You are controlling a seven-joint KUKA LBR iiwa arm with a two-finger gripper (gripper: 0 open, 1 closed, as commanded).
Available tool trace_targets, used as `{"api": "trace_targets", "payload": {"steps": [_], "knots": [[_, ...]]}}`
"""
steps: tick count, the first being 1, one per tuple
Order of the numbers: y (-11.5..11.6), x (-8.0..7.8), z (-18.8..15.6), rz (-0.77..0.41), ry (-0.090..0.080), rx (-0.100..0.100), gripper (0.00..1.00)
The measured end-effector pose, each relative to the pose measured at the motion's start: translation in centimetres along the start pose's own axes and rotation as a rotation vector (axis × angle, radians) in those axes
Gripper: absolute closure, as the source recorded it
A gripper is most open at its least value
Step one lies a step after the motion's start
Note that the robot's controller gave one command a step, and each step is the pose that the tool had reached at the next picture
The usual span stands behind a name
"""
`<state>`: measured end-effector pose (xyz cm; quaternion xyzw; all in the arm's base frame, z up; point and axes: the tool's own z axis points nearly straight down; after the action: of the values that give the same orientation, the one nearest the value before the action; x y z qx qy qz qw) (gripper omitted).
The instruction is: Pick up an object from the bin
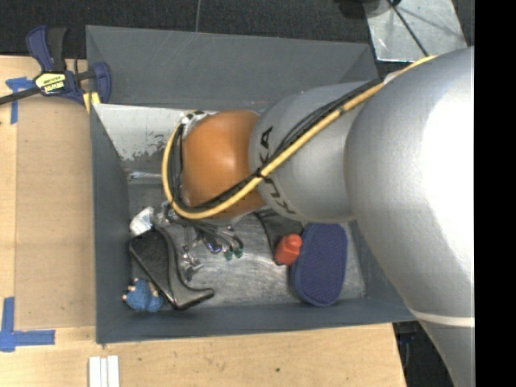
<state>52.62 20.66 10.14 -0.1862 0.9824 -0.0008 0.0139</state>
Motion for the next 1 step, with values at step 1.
{"api": "trace_targets", "payload": {"steps": [1], "knots": [[2.84, -1.06, -0.65, -0.356, 0.013, 0.003, 0.0]]}}
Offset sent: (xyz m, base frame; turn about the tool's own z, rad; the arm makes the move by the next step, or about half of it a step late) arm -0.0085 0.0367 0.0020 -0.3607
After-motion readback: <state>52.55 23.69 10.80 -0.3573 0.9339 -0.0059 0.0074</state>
